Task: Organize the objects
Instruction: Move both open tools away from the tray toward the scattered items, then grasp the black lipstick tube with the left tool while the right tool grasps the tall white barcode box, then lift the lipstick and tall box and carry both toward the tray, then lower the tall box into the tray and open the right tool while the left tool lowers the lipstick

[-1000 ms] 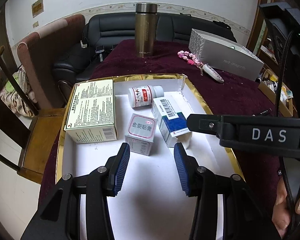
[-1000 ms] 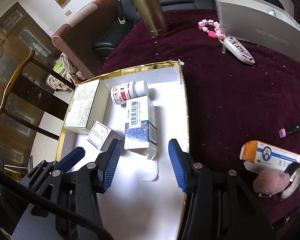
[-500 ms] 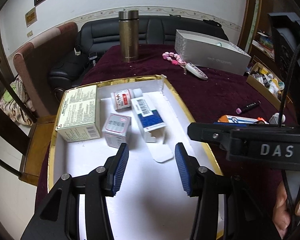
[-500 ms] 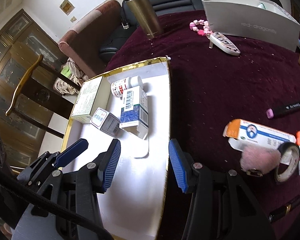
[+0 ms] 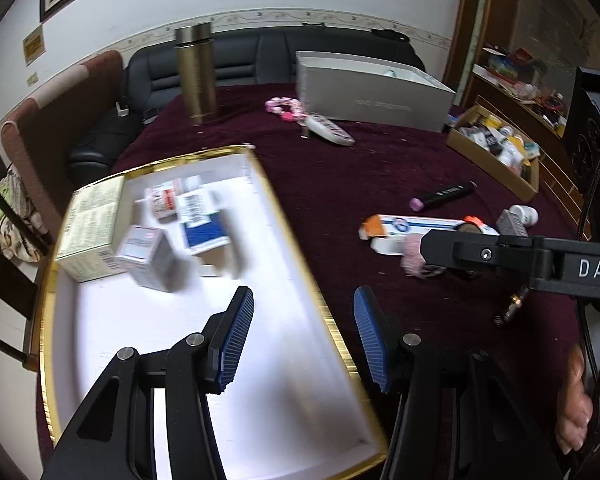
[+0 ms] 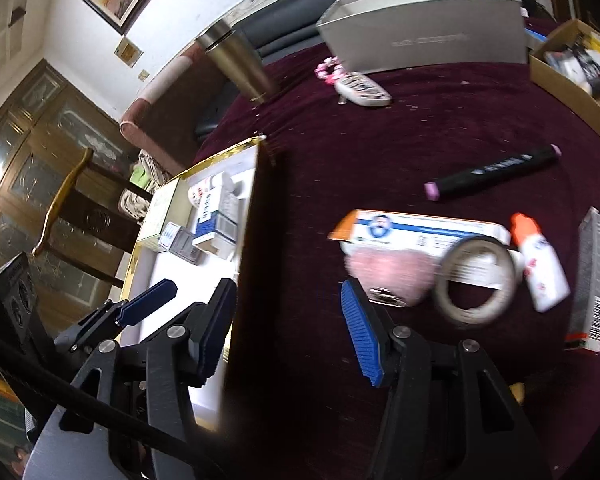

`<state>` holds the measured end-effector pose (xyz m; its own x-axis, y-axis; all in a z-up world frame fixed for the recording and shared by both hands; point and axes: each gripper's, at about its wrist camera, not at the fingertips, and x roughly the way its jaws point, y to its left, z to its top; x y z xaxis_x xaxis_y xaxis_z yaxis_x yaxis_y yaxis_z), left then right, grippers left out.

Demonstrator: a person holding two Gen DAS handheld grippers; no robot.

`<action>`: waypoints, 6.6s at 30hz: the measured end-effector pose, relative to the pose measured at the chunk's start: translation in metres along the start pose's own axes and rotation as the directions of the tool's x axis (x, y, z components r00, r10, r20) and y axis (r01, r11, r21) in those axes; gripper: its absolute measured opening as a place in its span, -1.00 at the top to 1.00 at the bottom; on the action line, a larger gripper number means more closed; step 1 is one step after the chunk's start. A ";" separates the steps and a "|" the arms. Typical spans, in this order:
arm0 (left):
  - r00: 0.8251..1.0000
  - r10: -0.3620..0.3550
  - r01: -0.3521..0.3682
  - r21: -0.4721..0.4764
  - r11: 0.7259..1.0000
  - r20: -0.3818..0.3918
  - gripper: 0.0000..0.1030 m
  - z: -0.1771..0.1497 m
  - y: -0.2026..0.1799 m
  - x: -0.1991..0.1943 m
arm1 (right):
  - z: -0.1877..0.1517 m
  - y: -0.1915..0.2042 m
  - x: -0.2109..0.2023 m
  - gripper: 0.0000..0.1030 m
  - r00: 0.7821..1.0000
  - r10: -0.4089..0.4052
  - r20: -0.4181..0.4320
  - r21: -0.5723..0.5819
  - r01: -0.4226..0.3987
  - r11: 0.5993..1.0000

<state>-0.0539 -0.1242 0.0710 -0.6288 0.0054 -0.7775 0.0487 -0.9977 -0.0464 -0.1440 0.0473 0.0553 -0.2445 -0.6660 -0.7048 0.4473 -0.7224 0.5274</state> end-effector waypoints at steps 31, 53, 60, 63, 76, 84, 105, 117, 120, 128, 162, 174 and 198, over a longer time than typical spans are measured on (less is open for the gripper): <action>0.967 -0.232 0.255 0.336 0.907 -0.108 0.11 -0.023 -0.183 0.051 | -0.020 -0.156 -0.107 -0.24 0.951 -0.206 0.232 0.153 0.174 0.973; 0.975 -0.213 0.220 0.338 0.915 -0.058 0.73 -0.041 -0.187 0.046 | -0.015 -0.139 -0.050 0.35 0.905 -0.406 0.130 0.014 0.408 0.913; 0.968 -0.242 0.252 0.317 0.914 -0.071 0.73 -0.038 -0.182 0.048 | -0.016 -0.145 -0.046 0.54 0.844 -0.517 0.142 -0.008 0.524 0.852; 0.966 -0.248 0.257 0.318 0.913 -0.068 0.73 -0.037 -0.181 0.049 | -0.022 -0.148 -0.060 0.54 0.873 -0.457 0.169 0.022 0.460 0.887; 0.977 -0.213 0.200 0.260 0.945 0.025 0.73 -0.026 -0.165 0.046 | -0.023 -0.136 -0.070 0.54 0.884 -0.416 0.212 0.014 0.423 0.906; 0.983 -0.167 0.143 0.257 0.956 0.077 0.73 -0.022 -0.159 0.044 | -0.025 -0.127 -0.071 0.53 0.888 -0.395 0.234 -0.015 0.410 0.912; 0.985 -0.144 0.116 0.250 0.961 0.095 0.73 -0.021 -0.156 0.042 | -0.030 -0.099 -0.061 0.53 0.902 -0.351 0.252 -0.123 0.390 0.913; 0.985 -0.132 0.102 0.248 0.963 0.107 0.73 -0.021 -0.155 0.041 | -0.031 -0.100 -0.058 0.53 0.903 -0.352 0.245 -0.127 0.390 0.912; 0.985 -0.132 0.102 0.250 0.963 0.107 0.73 -0.020 -0.155 0.042 | -0.031 -0.100 -0.058 0.53 0.903 -0.353 0.244 -0.126 0.390 0.912; 0.985 -0.129 0.098 0.248 0.964 0.112 0.73 -0.020 -0.154 0.042 | -0.031 -0.100 -0.058 0.53 0.905 -0.350 0.242 -0.129 0.387 0.913; 0.957 -0.039 0.030 0.037 0.999 0.286 0.72 -0.030 -0.041 -0.059 | -0.041 0.014 -0.053 0.52 0.965 -0.151 0.212 -0.174 0.190 0.966; 0.965 0.099 -0.073 -0.111 0.991 0.243 0.72 -0.041 0.065 -0.060 | -0.026 0.097 0.010 0.52 0.984 -0.134 0.116 -0.307 0.164 0.937; 0.998 0.028 -0.029 -0.029 0.999 -0.054 0.70 -0.053 0.106 -0.021 | 0.020 0.129 0.109 0.52 0.954 -0.300 -0.001 -0.357 0.280 0.891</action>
<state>0.0058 -0.2262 0.0492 -0.5843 -0.0185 -0.8113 0.0895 -0.9951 -0.0418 -0.1303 -0.1220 0.0562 -0.3670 -0.4186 -0.8307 0.6375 -0.7635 0.1031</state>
